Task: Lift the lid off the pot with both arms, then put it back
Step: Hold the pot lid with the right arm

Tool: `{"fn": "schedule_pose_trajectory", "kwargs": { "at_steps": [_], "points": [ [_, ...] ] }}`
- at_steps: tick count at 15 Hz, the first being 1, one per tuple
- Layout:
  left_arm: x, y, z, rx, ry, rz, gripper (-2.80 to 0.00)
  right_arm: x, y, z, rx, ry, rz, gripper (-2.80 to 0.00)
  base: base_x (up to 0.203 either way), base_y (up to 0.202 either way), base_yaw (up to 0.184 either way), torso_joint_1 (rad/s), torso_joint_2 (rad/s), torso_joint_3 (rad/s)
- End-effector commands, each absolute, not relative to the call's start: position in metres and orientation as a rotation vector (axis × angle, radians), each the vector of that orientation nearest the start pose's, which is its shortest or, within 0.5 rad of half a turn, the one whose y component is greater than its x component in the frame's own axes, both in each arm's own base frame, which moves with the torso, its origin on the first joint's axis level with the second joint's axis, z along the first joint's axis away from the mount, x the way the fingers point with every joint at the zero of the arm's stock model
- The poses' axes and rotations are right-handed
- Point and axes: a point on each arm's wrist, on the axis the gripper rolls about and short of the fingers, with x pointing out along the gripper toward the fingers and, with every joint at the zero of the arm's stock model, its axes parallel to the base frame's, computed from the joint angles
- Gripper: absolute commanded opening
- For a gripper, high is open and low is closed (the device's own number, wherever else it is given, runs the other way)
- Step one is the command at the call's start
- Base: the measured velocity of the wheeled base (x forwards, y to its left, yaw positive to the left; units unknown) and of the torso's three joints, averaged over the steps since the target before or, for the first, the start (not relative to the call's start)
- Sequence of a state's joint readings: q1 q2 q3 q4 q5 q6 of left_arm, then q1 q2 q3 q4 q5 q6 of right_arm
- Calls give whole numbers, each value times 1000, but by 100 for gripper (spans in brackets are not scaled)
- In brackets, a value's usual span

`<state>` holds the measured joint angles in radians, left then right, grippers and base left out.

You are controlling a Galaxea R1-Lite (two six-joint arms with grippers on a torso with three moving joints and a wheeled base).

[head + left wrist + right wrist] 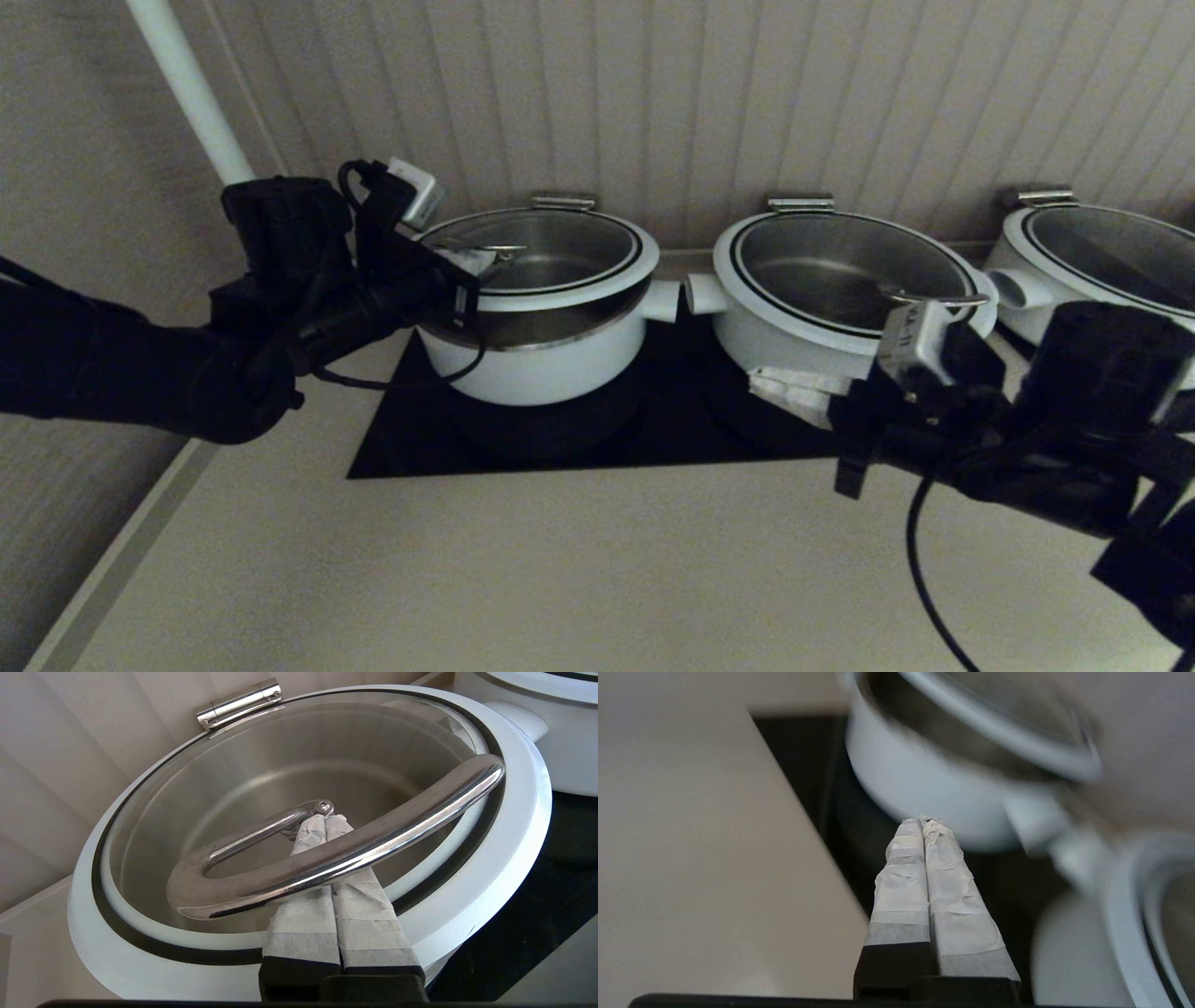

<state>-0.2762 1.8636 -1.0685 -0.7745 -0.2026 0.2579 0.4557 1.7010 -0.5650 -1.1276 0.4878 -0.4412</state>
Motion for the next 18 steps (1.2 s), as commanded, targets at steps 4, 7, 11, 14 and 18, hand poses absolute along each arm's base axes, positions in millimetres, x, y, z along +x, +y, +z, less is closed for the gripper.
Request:
{"fn": "schedule_pose_trajectory", "kwargs": {
  "at_steps": [4, 7, 11, 14, 18],
  "points": [
    [349, -104, 216, 255, -53, -479, -280, 277, 181, 155, -383, -331, 997, -280, 0, 0, 0, 0, 0, 0],
    [350, -104, 216, 254, -55, -479, -280, 281, 193, 156, -378, -356, 1016, -280, 0, 0, 0, 0, 0, 0],
    [356, -106, 224, 253, -84, -475, -280, 289, 201, 155, -376, -378, 1016, -280, 0, 0, 0, 0, 0, 0],
    [357, -106, 224, 253, -87, -474, -280, 297, 206, 153, -376, -385, 1009, -280, 0, 0, 0, 0, 0, 0],
    [357, -106, 224, 253, -86, -476, -280, 311, 213, 150, -339, -379, 987, -280, 0, 0, 0, 0, 0, 0]
  ]
}}
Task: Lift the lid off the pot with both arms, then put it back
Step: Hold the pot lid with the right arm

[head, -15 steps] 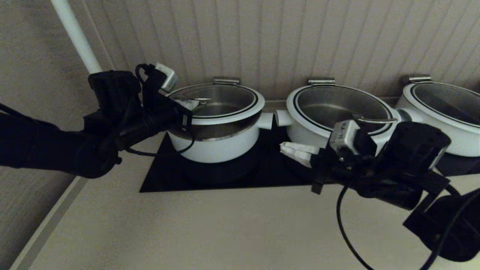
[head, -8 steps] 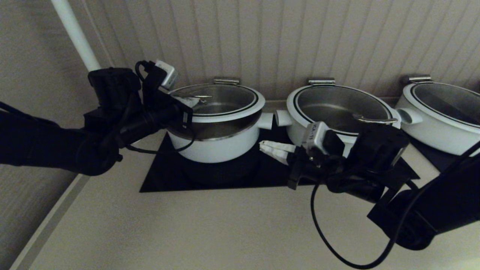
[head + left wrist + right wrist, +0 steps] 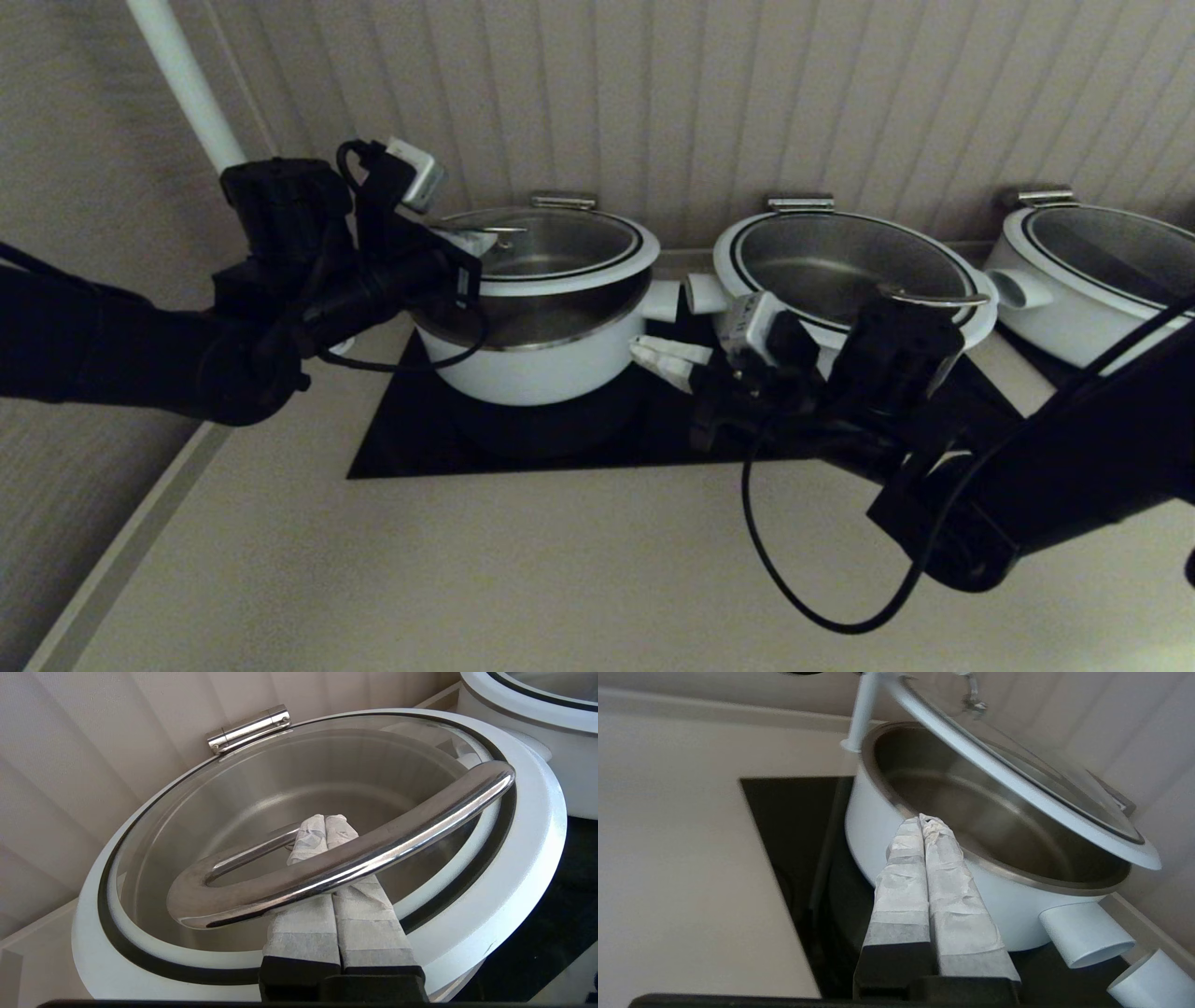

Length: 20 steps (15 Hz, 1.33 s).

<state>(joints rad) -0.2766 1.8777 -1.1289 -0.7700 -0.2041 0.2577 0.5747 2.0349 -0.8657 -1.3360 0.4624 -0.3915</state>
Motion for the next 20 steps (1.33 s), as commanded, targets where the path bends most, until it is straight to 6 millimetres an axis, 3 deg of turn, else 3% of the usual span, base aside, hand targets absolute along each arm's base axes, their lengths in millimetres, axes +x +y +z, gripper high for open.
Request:
{"fn": "schedule_pose_trajectory", "kwargs": {
  "at_steps": [1, 14, 20],
  "points": [
    [358, -106, 223, 253, -84, -476, -280, 315, 216, 149, -333, -387, 982, -280, 0, 0, 0, 0, 0, 0],
    [353, -105, 232, 252, -108, -474, -280, 350, 238, 135, -307, -415, 970, -280, 0, 0, 0, 0, 0, 0],
    [349, -104, 237, 252, -121, -471, -280, 367, 245, 144, -301, -425, 959, -280, 0, 0, 0, 0, 0, 0]
  ]
}}
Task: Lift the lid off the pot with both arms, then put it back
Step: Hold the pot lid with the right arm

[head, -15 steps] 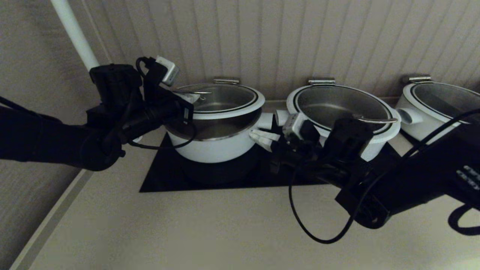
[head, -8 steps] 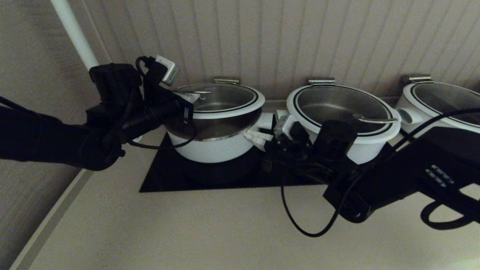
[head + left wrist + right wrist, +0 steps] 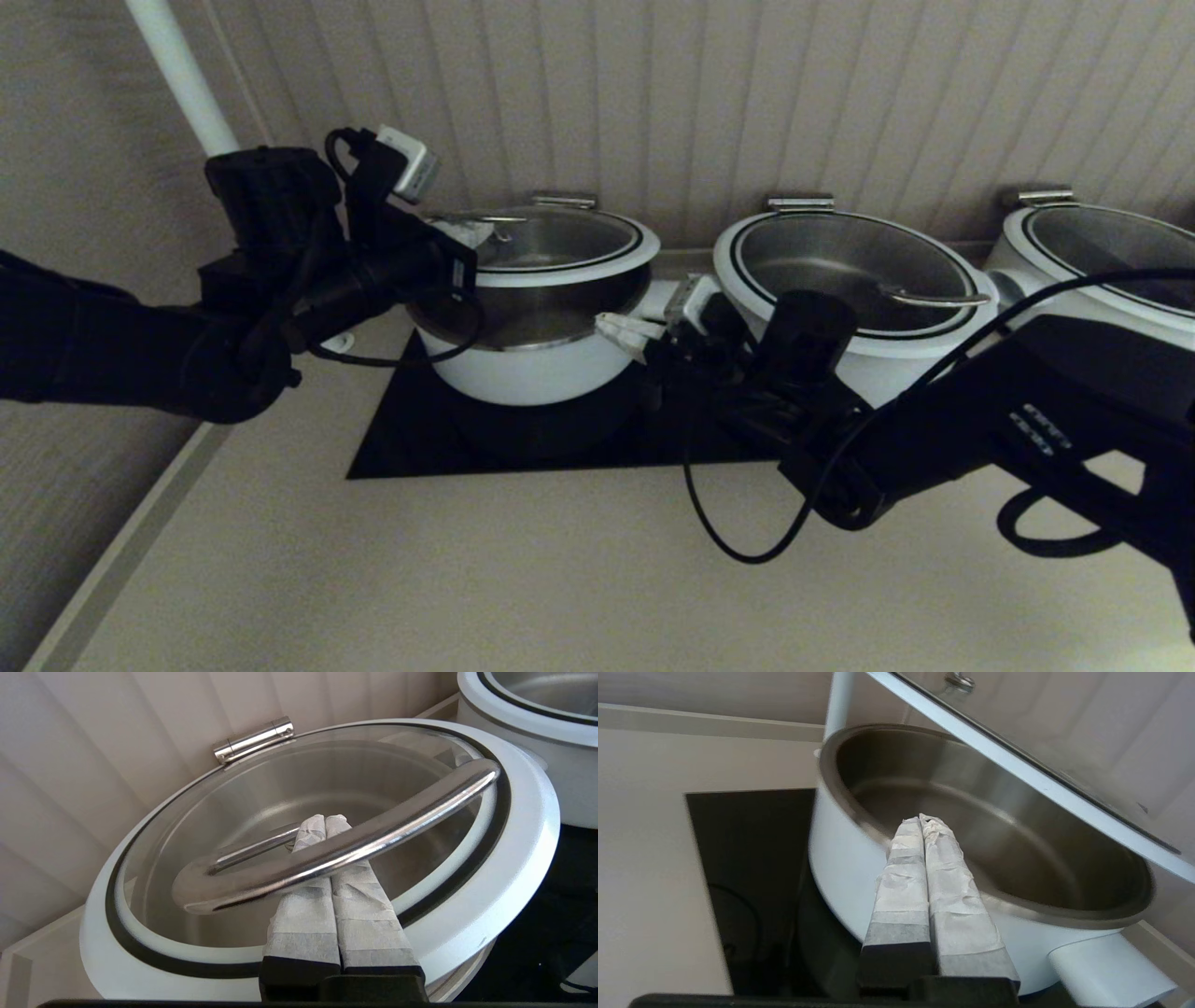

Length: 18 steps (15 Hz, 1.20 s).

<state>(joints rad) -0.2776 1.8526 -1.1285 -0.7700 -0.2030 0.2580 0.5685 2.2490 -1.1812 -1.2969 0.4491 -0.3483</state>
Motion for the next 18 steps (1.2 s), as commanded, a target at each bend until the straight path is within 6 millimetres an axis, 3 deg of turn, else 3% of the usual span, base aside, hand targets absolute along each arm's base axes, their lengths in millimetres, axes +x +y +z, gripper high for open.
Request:
{"fn": "schedule_pose_trajectory", "kwargs": {
  "at_steps": [1, 14, 18],
  "points": [
    [349, -104, 237, 252, -121, -471, -280, 369, 246, 147, -269, -411, 964, -280, 0, 0, 0, 0, 0, 0],
    [348, -105, 238, 252, -123, -473, -280, 385, 256, 159, -138, -362, 975, -280, 0, 0, 0, 0, 0, 0],
    [348, -104, 239, 252, -126, -472, -280, 390, 259, 148, -124, -344, 979, -280, 0, 0, 0, 0, 0, 0]
  ]
}}
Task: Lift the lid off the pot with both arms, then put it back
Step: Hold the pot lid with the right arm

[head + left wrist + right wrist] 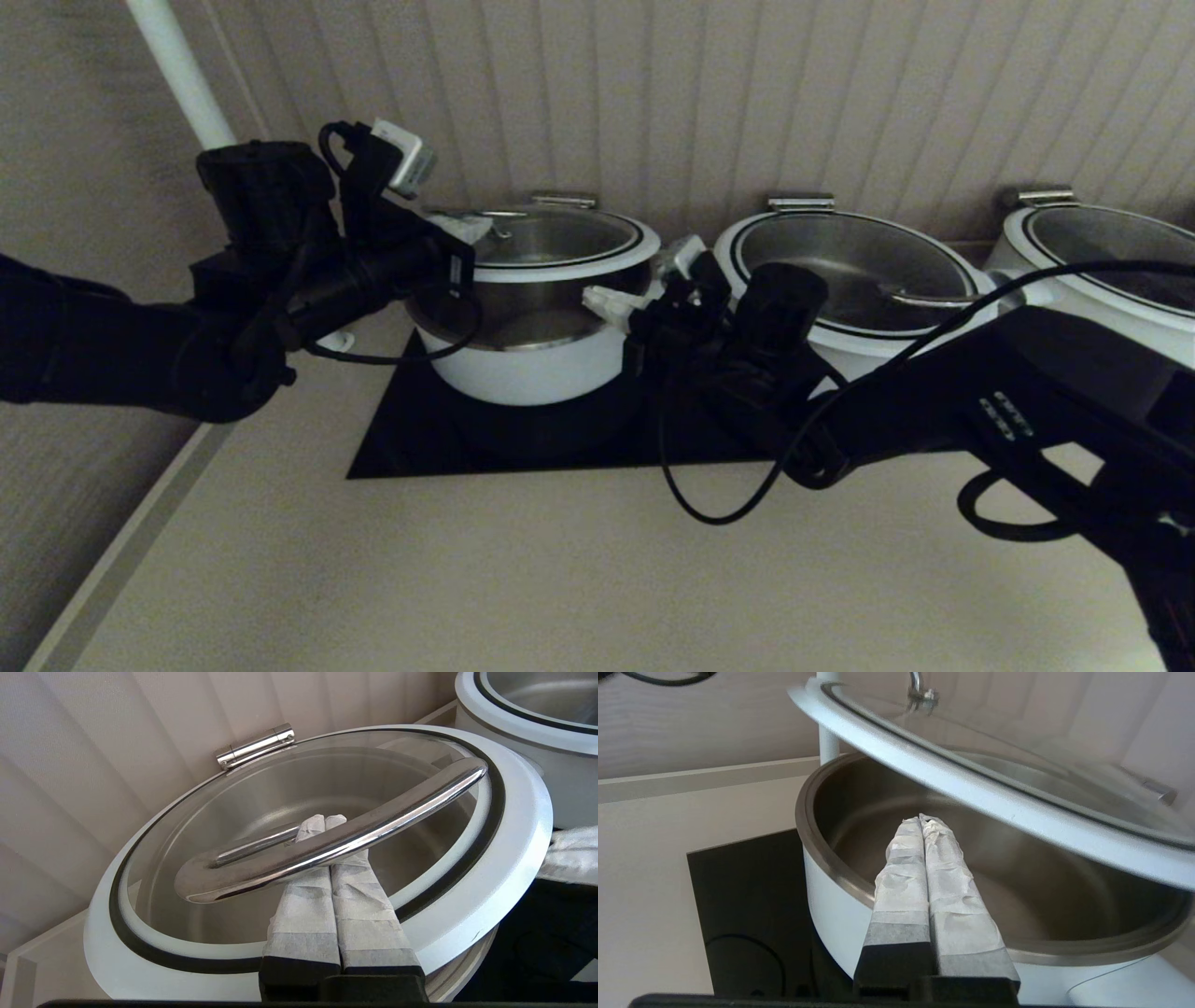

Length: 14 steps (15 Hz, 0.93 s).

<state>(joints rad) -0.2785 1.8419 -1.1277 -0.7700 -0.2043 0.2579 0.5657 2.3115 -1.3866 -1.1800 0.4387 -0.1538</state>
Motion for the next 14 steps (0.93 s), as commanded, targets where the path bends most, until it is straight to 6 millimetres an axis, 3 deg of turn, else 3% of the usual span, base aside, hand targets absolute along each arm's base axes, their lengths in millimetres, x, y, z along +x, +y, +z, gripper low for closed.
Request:
{"fn": "schedule_pose_trajectory", "kwargs": {
  "at_steps": [1, 14],
  "points": [
    [348, -104, 239, 252, -126, -472, -280, 391, 260, 146, -123, -343, 979, -280, 0, 0, 0, 0, 0, 0],
    [346, -105, 240, 251, -131, -473, -280, 419, 274, 153, -109, -409, 963, -280, 0, 0, 0, 0, 0, 0]
  ]
}}
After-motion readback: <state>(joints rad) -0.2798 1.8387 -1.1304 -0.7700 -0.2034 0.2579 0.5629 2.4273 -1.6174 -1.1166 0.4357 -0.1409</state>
